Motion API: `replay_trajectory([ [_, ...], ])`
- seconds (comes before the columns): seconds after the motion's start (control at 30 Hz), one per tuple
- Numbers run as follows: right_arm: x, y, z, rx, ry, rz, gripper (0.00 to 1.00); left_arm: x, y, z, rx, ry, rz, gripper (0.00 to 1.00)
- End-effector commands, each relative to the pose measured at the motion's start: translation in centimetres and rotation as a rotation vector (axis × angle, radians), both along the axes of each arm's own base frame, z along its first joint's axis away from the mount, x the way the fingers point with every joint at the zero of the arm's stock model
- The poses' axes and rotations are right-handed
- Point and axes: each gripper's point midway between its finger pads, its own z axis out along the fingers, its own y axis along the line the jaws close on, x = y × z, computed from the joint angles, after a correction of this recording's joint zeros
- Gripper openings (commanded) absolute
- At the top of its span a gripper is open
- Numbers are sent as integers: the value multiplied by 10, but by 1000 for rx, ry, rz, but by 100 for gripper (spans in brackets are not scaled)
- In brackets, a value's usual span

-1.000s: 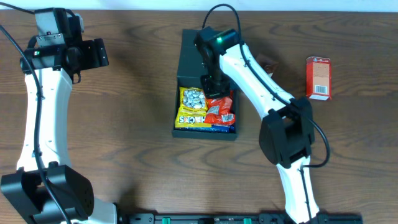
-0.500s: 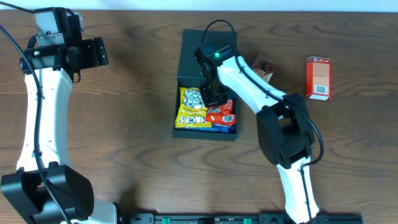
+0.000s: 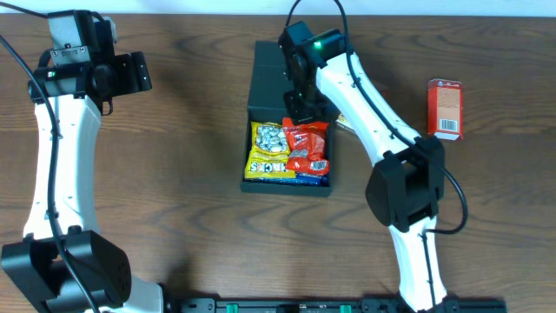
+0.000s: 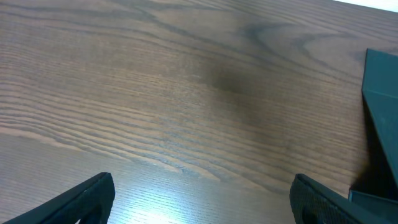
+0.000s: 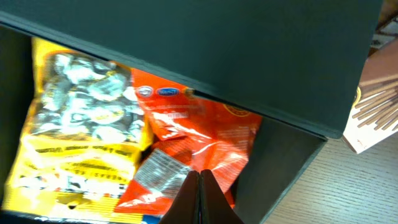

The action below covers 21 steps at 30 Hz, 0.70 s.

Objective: Pack container
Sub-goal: 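Push the bags down inside the box with the right gripper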

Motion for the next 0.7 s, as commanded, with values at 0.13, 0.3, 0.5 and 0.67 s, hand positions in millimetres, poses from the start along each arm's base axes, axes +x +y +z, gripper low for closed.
replay_trajectory([
  [0.13, -25, -11, -32, -59, 97, 31, 2, 0, -1, -4, -12, 6, -2, 91],
  [0.3, -27, -8, -61, -56, 90, 25, 2, 1, -1, -3, -12, 2, -2, 91],
  [0.5, -15, -3, -84, -25, 30, 14, 2, 2, -9, -3, -48, -3, -26, 91],
  [0.67, -12, -1, -79, -20, 21, 19, 2, 1, -9, -4, -50, 3, -27, 91],
])
